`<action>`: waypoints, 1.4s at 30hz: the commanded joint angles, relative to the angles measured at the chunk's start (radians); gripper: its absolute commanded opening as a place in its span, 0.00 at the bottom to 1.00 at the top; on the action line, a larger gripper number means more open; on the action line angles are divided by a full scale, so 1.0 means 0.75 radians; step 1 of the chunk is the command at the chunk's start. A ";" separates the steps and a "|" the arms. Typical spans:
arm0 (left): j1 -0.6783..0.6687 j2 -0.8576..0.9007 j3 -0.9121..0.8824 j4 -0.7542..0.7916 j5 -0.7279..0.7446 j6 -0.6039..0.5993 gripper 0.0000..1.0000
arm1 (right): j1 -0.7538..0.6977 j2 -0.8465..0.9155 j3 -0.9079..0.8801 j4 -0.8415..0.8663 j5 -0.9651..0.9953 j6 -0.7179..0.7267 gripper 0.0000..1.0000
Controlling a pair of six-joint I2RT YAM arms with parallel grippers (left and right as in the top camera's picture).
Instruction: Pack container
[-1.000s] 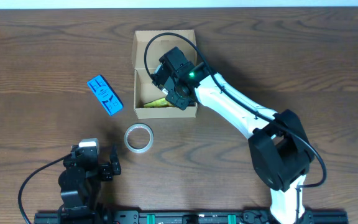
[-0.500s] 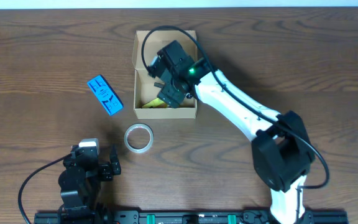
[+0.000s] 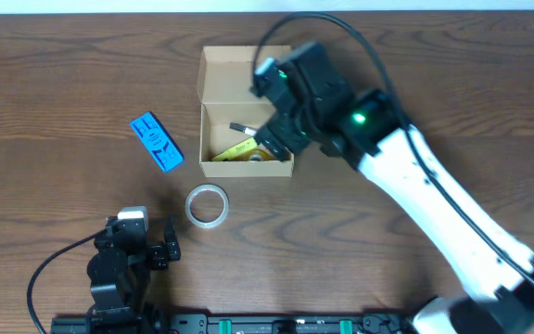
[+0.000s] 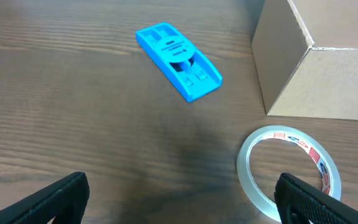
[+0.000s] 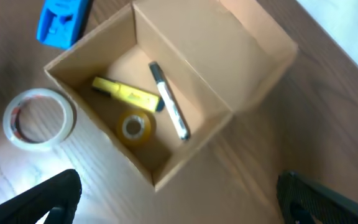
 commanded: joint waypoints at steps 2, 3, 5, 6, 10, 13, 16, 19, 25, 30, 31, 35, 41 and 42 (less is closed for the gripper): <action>0.008 -0.009 -0.010 0.001 0.004 0.015 0.95 | -0.047 -0.211 -0.307 0.079 -0.004 0.131 0.99; 0.008 -0.009 -0.010 0.001 0.004 0.015 0.95 | -0.053 -0.271 -0.383 0.109 -0.004 0.152 0.99; 0.008 -0.009 -0.010 0.002 0.004 0.015 0.95 | -0.065 -0.390 -0.532 0.169 -0.004 0.200 0.99; 0.008 -0.009 -0.010 0.002 0.004 0.015 0.95 | -0.069 -0.459 -0.612 0.196 -0.003 0.236 0.99; 0.008 -0.009 -0.010 0.002 0.004 0.015 0.95 | -0.073 -0.708 -0.873 0.262 -0.002 0.369 0.99; 0.008 -0.009 -0.010 0.002 0.004 0.014 0.95 | -0.073 -0.880 -1.059 0.290 0.006 0.482 0.99; 0.008 -0.009 -0.010 0.002 0.004 0.014 0.95 | -0.073 -1.032 -1.222 0.299 0.006 0.591 0.99; 0.008 -0.009 -0.010 0.000 -0.068 0.014 0.96 | -0.072 -1.184 -1.351 0.299 0.000 0.684 0.99; 0.008 -0.009 -0.010 -0.010 -0.069 0.013 0.95 | -0.072 -1.375 -1.417 0.304 0.016 0.699 0.99; 0.008 -0.009 0.012 -0.011 -0.044 -0.173 0.95 | -0.072 -1.378 -1.417 0.312 0.032 0.700 0.99; 0.008 -0.008 0.035 -0.026 -0.014 -0.204 0.95 | -0.072 -1.378 -1.417 0.312 0.032 0.699 0.99; 0.008 0.045 0.204 -0.159 0.019 -0.396 0.95 | -0.072 -1.378 -1.417 0.303 0.032 0.700 0.99; 0.008 0.397 0.581 -0.379 0.056 -0.522 0.95 | -0.072 -1.378 -1.417 0.301 0.032 0.699 0.99; 0.008 0.490 0.664 -0.418 0.068 -0.522 0.96 | -0.072 -1.378 -1.417 0.302 0.032 0.699 0.99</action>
